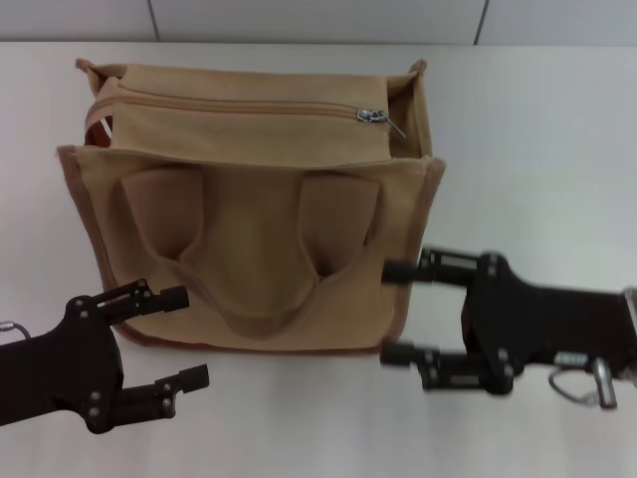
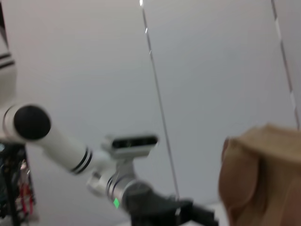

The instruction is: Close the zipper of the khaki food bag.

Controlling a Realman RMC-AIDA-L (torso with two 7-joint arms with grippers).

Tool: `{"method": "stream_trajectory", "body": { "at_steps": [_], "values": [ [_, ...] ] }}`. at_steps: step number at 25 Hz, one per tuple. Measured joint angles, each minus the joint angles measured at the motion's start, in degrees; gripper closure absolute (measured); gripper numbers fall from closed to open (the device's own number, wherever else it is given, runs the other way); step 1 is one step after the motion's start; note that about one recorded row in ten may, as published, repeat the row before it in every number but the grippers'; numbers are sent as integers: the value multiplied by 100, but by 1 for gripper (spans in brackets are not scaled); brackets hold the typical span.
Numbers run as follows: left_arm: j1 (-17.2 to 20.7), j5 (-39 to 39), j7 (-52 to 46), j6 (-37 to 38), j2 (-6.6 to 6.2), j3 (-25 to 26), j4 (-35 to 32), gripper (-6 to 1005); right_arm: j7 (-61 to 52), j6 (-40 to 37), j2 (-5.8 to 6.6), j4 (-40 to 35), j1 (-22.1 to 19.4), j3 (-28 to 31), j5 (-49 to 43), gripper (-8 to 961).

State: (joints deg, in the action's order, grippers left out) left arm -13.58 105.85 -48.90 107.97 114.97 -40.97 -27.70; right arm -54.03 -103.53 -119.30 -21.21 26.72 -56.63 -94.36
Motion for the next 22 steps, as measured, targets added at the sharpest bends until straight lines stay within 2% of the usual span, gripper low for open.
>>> {"method": "stream_trajectory", "body": {
  "at_steps": [4,5,10,22],
  "values": [
    [-11,81,-12,57,35,-50,-8,198,0,-37,-16,-86,-187,-10,-375,188],
    [-57,245,-54,106,91,-78,-28,198,11,-36,-24,-101,-218,-19,-426,188],
    [-118,416,-70,128,183,-87,-33,198,112,-51,-29,-154,-234,-84,-553,183],
    [-86,443,-15,61,227,-86,-21,198,400,-30,-43,-78,-159,-84,-529,180]
  ]
}}
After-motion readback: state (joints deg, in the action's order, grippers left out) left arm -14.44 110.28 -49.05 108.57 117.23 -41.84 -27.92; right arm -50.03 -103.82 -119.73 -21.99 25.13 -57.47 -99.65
